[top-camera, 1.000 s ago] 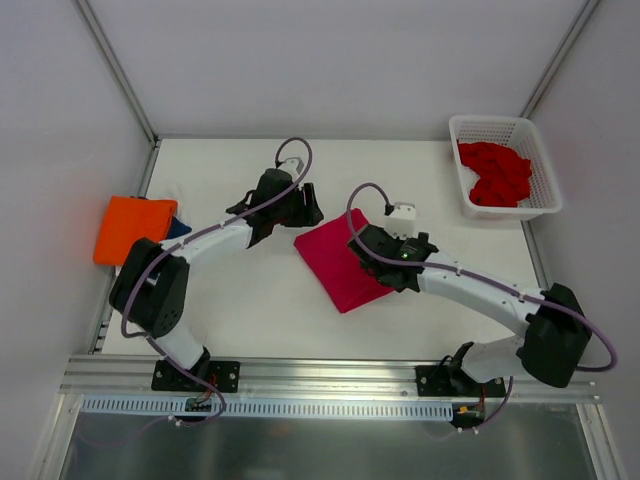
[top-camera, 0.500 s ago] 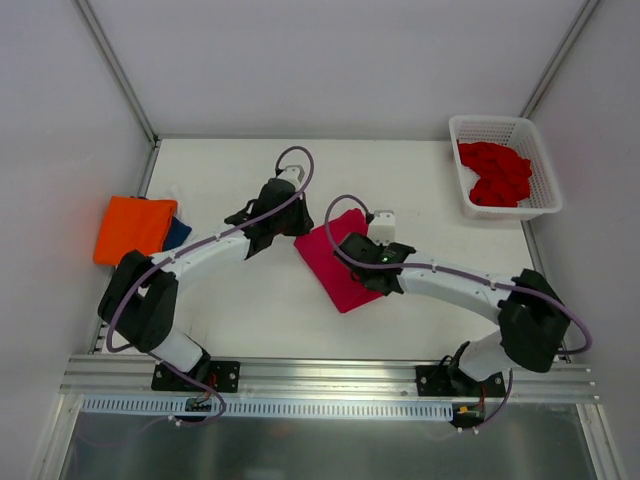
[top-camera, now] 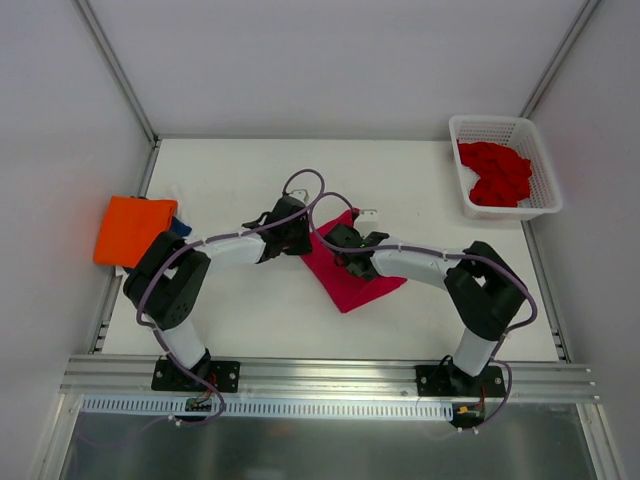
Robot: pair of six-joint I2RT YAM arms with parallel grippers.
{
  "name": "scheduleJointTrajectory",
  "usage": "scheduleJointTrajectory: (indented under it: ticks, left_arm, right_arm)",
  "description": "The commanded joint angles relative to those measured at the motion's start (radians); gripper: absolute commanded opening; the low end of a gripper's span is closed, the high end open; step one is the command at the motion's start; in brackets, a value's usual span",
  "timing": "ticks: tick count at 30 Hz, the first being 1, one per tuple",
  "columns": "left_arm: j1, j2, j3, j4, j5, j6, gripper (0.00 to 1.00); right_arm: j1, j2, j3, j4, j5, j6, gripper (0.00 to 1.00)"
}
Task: Fold and stack the t-shirts
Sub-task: Fold the tshirt
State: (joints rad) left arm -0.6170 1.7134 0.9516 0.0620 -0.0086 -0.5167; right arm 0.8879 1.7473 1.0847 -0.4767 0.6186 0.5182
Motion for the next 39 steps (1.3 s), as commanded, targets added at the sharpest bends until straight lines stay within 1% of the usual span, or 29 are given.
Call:
scheduleJointTrajectory:
  ticks: [1, 5, 10, 17, 22, 28, 32, 34, 37, 38, 39]
  left_arm:
    - [-0.013, 0.002, -0.039, 0.041, 0.004, -0.026, 0.00]
    - [-0.021, -0.026, -0.094, 0.061, 0.004, -0.058, 0.00]
    - [-0.047, -0.098, -0.191, 0.070, -0.037, -0.108, 0.00]
    - [-0.099, -0.253, -0.318, 0.070, -0.091, -0.209, 0.00]
    - [-0.113, -0.316, -0.356, 0.068, -0.117, -0.246, 0.00]
    - [-0.122, -0.324, -0.358, 0.068, -0.123, -0.266, 0.00]
    - [-0.128, -0.340, -0.338, 0.068, -0.157, -0.240, 0.00]
    - [-0.128, -0.370, -0.301, 0.047, -0.180, -0.201, 0.00]
    - [-0.127, -0.432, -0.225, 0.001, -0.244, -0.138, 0.00]
    - [-0.127, -0.467, -0.205, -0.008, -0.272, -0.105, 0.00]
    - [-0.127, -0.485, -0.182, -0.017, -0.287, -0.088, 0.00]
  right_arm:
    - [-0.026, 0.026, 0.018, 0.016, -0.029, -0.003, 0.00]
    - [-0.055, 0.057, 0.011, 0.032, -0.060, -0.004, 0.00]
    - [-0.095, 0.093, 0.024, 0.065, -0.118, -0.030, 0.00]
    - [-0.170, 0.164, 0.135, 0.076, -0.183, -0.116, 0.00]
    - [-0.202, 0.201, 0.205, 0.092, -0.238, -0.173, 0.00]
    - [-0.214, 0.227, 0.271, 0.107, -0.270, -0.222, 0.01]
    - [-0.214, 0.189, 0.267, 0.151, -0.257, -0.256, 0.01]
    - [-0.214, 0.152, 0.264, 0.161, -0.247, -0.288, 0.01]
    - [-0.216, 0.023, 0.247, 0.161, -0.200, -0.334, 0.00]
    - [-0.214, -0.064, 0.241, 0.159, -0.175, -0.346, 0.01]
    - [-0.216, -0.112, 0.235, 0.156, -0.162, -0.356, 0.00]
